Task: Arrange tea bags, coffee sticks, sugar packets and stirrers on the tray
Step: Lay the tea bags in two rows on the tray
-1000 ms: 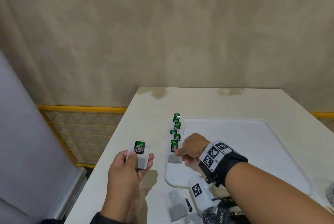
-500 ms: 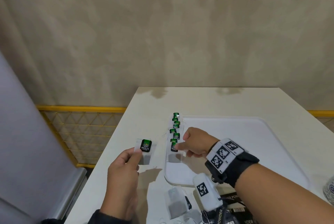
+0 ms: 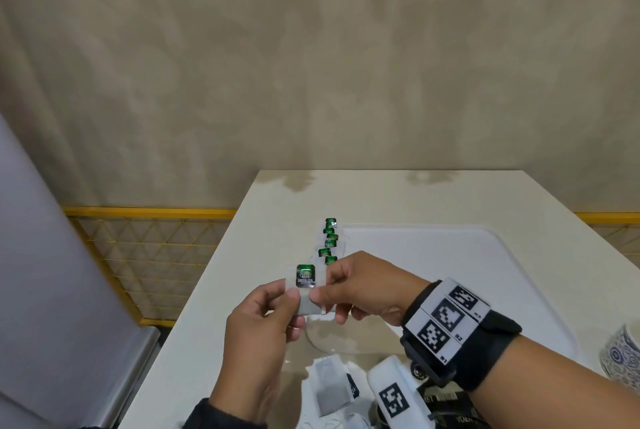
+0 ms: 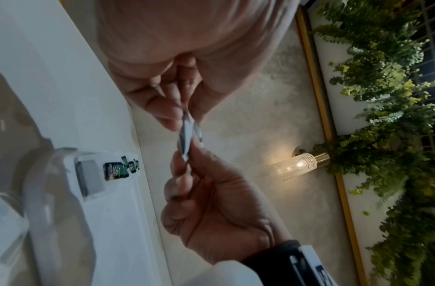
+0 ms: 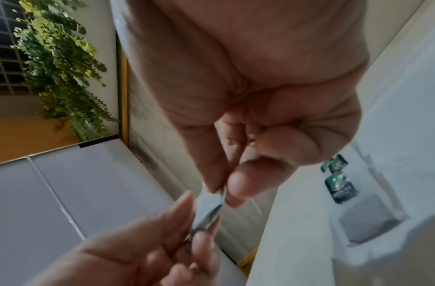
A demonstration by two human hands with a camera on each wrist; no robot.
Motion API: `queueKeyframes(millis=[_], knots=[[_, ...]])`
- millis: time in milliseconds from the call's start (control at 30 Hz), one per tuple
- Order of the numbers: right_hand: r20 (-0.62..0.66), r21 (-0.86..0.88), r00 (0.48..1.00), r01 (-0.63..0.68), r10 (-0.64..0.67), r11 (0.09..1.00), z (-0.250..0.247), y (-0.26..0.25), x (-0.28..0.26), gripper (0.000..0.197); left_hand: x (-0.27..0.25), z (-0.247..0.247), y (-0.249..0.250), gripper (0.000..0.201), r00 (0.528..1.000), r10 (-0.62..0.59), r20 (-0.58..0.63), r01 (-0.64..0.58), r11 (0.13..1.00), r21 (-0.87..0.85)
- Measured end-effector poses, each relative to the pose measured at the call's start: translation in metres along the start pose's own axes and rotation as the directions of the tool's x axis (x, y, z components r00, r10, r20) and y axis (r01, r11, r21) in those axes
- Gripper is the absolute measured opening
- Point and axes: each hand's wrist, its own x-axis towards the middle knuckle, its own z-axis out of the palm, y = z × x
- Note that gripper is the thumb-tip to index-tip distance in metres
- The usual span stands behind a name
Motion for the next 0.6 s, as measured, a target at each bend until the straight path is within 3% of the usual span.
queueKeyframes(millis=[100, 233, 600], knots=[[-0.045, -0.172, 0.992, -0.121, 0.115, 0.978, -0.008, 0.010, 0.004, 0.023, -0.001, -0.006, 0.000, 0.014, 0.998, 0.033, -0.061, -0.029, 0.997, 0.066], [-0.095, -0.399, 0.961, -0.276, 0.260, 0.874, -0.016, 0.023, 0.013, 0.021, 0.002, -0.018, 0.002, 0.013, 0.996, 0.028, -0.090, -0.019, 0.995, 0.100], [-0.177, -0.432, 0.935, -0.353, 0.306, 0.830, -0.001, 0.032, 0.043, 0.029, 0.003, -0.022, -0.001, 0.015, 0.996, 0.025, -0.081, -0.016, 0.994, 0.104]])
